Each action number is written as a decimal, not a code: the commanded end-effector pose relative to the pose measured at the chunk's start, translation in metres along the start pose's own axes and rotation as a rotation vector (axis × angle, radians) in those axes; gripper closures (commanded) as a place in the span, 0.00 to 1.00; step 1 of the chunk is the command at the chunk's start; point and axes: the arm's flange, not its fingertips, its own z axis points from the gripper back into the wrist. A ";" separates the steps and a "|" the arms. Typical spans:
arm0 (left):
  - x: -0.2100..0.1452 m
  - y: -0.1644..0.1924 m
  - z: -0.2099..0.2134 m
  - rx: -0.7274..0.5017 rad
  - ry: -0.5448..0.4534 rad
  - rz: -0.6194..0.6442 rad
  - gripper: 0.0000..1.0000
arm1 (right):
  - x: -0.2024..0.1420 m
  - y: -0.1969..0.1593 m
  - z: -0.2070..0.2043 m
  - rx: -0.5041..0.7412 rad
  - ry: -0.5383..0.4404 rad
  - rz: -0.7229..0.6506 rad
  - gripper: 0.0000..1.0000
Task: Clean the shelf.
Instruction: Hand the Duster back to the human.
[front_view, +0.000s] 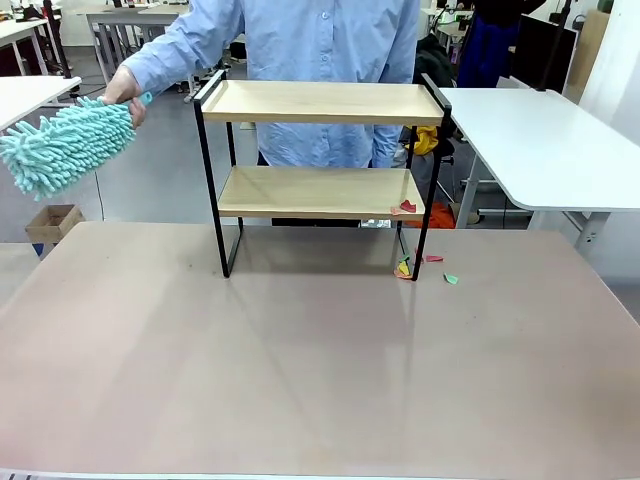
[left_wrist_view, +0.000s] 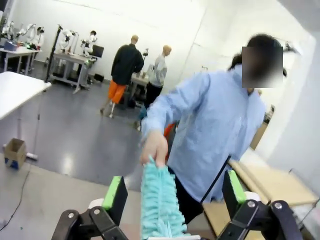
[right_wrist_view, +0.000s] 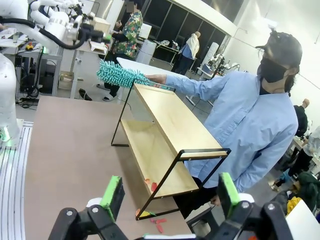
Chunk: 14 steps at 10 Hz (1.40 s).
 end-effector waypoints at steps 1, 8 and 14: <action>0.038 0.018 0.024 -0.001 -0.083 0.056 0.00 | 0.000 -0.002 -0.003 -0.012 -0.022 0.024 0.00; 0.057 0.025 0.042 0.024 -0.127 0.078 0.00 | 0.000 -0.002 -0.003 -0.012 -0.022 0.024 0.00; 0.057 0.025 0.042 0.024 -0.127 0.078 0.00 | 0.000 -0.002 -0.003 -0.012 -0.022 0.024 0.00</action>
